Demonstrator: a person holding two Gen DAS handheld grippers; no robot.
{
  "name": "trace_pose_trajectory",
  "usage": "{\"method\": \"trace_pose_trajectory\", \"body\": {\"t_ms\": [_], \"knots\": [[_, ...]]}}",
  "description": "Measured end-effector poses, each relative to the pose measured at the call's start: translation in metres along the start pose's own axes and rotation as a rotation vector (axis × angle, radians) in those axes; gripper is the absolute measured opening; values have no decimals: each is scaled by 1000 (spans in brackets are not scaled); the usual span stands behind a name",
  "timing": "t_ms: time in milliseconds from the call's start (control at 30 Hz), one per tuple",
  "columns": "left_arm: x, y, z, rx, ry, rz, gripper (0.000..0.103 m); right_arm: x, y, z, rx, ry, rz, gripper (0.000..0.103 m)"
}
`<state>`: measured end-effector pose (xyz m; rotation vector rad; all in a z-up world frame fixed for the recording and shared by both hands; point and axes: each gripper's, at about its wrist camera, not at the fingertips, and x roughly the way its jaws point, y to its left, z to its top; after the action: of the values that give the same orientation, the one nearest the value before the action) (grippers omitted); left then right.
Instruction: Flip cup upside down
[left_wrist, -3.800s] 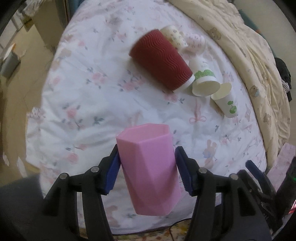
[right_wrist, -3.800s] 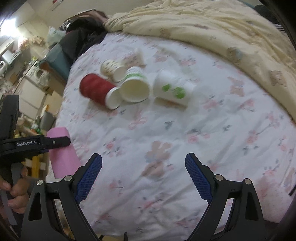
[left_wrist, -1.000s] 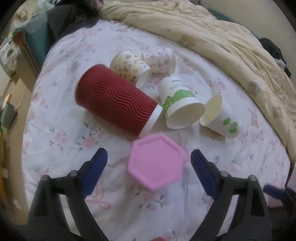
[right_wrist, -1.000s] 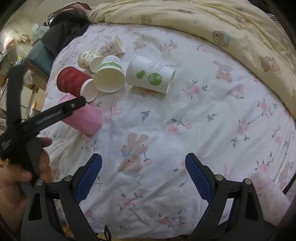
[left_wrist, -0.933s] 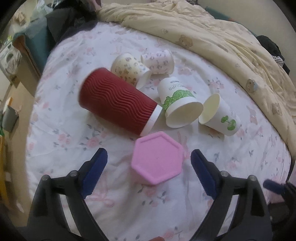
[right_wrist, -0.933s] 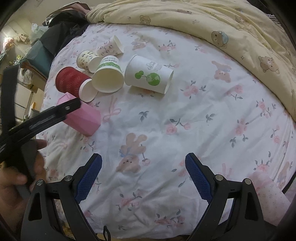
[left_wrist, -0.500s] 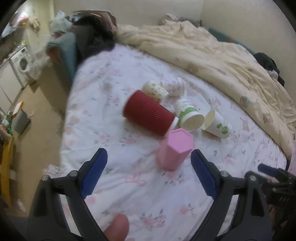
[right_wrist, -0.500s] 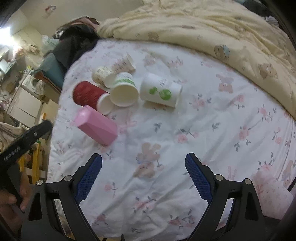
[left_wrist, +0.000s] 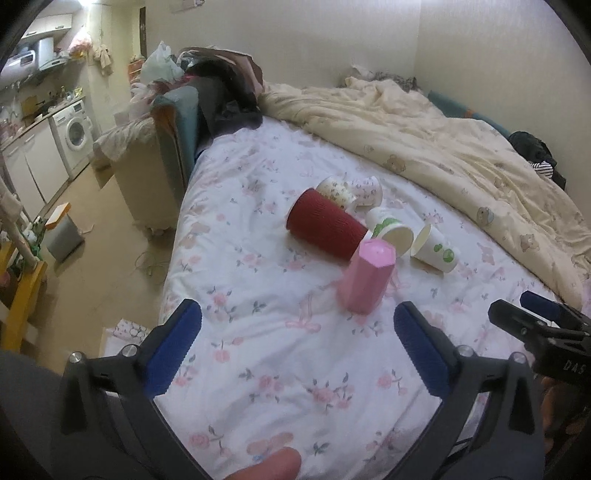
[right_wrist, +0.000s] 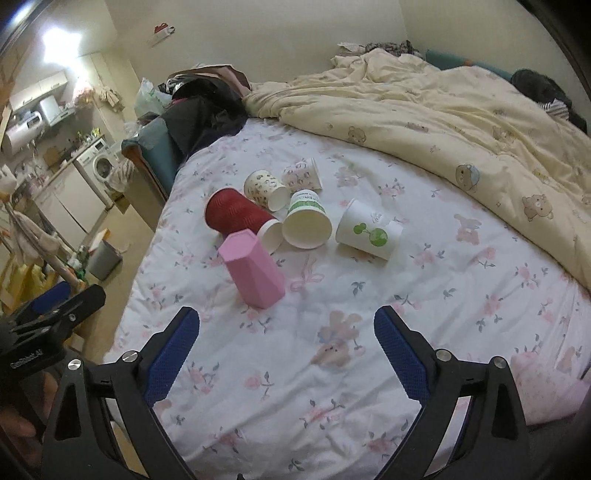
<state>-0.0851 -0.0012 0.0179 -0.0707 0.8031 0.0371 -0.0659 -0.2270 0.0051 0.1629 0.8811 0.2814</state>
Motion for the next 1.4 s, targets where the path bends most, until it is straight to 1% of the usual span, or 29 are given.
{"method": "trace_pose_trajectory", "body": {"t_ms": [100, 267, 400, 1400], "knots": [[3, 0, -3, -11, 9, -7, 103, -1, 5, -6, -9, -7, -8, 98], [7, 0, -4, -23, 10, 10, 103, 1, 11, -8, -47, -22, -35, 98], [7, 0, -6, -18, 22, 9, 103, 5, 8, -9, -26, 4, -30, 98], [6, -6, -6, -8, 27, -7, 103, 7, 9, -9, -22, 10, -29, 98]]}}
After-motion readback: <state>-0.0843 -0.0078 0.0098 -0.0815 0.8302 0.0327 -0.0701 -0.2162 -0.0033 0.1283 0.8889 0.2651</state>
